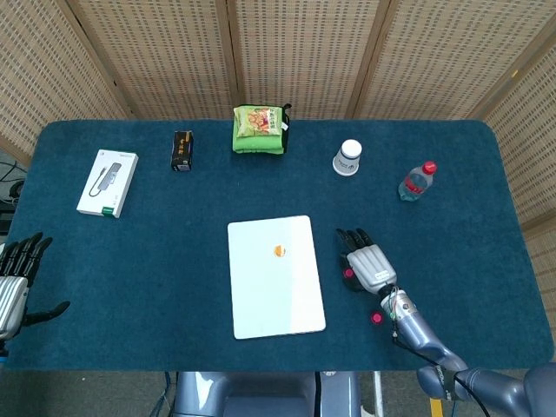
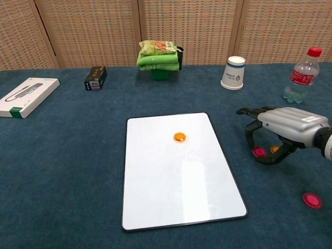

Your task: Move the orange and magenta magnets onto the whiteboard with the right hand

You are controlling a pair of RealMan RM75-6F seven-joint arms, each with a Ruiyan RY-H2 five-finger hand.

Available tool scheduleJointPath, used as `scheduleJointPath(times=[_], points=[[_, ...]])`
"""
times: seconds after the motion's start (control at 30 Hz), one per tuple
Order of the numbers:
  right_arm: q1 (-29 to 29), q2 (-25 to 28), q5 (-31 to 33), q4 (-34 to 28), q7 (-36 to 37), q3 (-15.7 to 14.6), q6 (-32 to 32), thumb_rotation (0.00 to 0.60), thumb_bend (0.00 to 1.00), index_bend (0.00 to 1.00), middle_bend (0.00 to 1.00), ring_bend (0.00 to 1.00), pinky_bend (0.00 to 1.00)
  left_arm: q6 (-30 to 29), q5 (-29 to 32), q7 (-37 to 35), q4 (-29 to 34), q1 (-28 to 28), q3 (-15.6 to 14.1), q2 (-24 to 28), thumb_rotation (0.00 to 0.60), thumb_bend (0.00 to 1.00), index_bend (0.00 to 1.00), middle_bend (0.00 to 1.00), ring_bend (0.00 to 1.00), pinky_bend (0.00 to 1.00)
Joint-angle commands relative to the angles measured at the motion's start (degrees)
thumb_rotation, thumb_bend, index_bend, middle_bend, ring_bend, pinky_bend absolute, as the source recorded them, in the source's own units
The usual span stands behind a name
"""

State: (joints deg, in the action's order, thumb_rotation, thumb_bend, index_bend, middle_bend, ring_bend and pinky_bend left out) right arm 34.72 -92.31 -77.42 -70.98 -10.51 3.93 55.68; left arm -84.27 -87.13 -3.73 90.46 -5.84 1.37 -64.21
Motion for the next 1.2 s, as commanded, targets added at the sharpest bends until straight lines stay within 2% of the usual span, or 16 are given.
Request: scheduleJointPath(times=[0.03,0.23,0.37,0.53,0.67,0.7,0.73,0.8,0.9,1.03,1.2], points=[[0.9,0.7,-0.3,-1.8,-0.9,0.9,-0.2,0.600,0.39,0.51,0.00,0.00,0.00,0.1,0.0,0.0,0.0,0.0,0.0,0.0,0.600,0.00,0.00,0.00,0.00,0.00],[5.3,1.4,1.1,-7.3,-4.6,4.6,-3.3,0.600,0.39,0.51,0.00,0.00,0.00,0.2,0.1,0.0,0.1,0.0,0.0,0.1,0.600,0.00,0.00,0.00,0.00,0.00],[9.4,0.0,4.0,-10.8,-9.3,7.4,-6.5,0.600,0.39,0.51,0.00,0.00,0.00,0.4,0.3,-0.2,0.2,-0.1,0.0,0.2,0.600,0.00,0.00,0.00,0.00,0.00],[11.5,-1.7,7.2,-12.4,-13.3,8.3,-8.0,0.600,0.39,0.51,0.00,0.00,0.00,0.6,0.4,-0.6,0.2,-0.1,0.0,0.3,0.600,0.00,0.00,0.00,0.00,0.00],[13.8,-5.3,11.5,-12.0,-17.4,7.9,-9.8,0.600,0.39,0.51,0.00,0.00,0.00,0.7,0.5,-1.2,0.1,-0.1,0.0,0.4,0.600,0.00,0.00,0.00,0.00,0.00],[14.1,-6.1,12.5,-11.5,-18.2,7.8,-9.8,0.600,0.38,0.48,0.00,0.00,0.00,0.8,0.5,-1.3,0.2,-0.1,-0.1,0.5,0.600,0.00,0.00,0.00,0.00,0.00],[14.3,-6.5,13.7,-11.4,-19.1,7.7,-9.8,0.600,0.33,0.41,0.00,0.00,0.00,0.9,0.5,-1.4,0.2,-0.1,-0.1,0.5,0.600,0.00,0.00,0.00,0.00,0.00],[14.7,-6.8,15.5,-11.8,-20.2,7.8,-9.6,0.600,0.20,0.21,0.00,0.00,0.00,0.9,0.5,-1.5,0.2,-0.1,-0.1,0.6,0.600,0.00,0.00,0.00,0.00,0.00],[14.6,-6.2,16.3,-13.0,-21.0,7.9,-8.0,0.600,0.16,0.09,0.00,0.00,0.00,1.0,0.5,-1.6,0.2,-0.2,-0.1,0.6,0.600,0.00,0.00,0.00,0.00,0.00],[13.4,-2.8,15.8,-15.4,-21.1,7.3,-5.4,0.600,0.19,0.09,0.00,0.00,0.00,1.1,0.5,-1.7,0.3,-0.2,-0.1,0.7,0.600,0.00,0.00,0.00,0.00,0.00],[9.2,2.8,12.2,-15.4,-17.4,4.1,-1.7,0.600,0.23,0.28,0.00,0.00,0.00,1.2,0.5,-1.7,0.4,-0.2,-0.2,0.7,0.600,0.00,0.00,0.00,0.00,0.00]])
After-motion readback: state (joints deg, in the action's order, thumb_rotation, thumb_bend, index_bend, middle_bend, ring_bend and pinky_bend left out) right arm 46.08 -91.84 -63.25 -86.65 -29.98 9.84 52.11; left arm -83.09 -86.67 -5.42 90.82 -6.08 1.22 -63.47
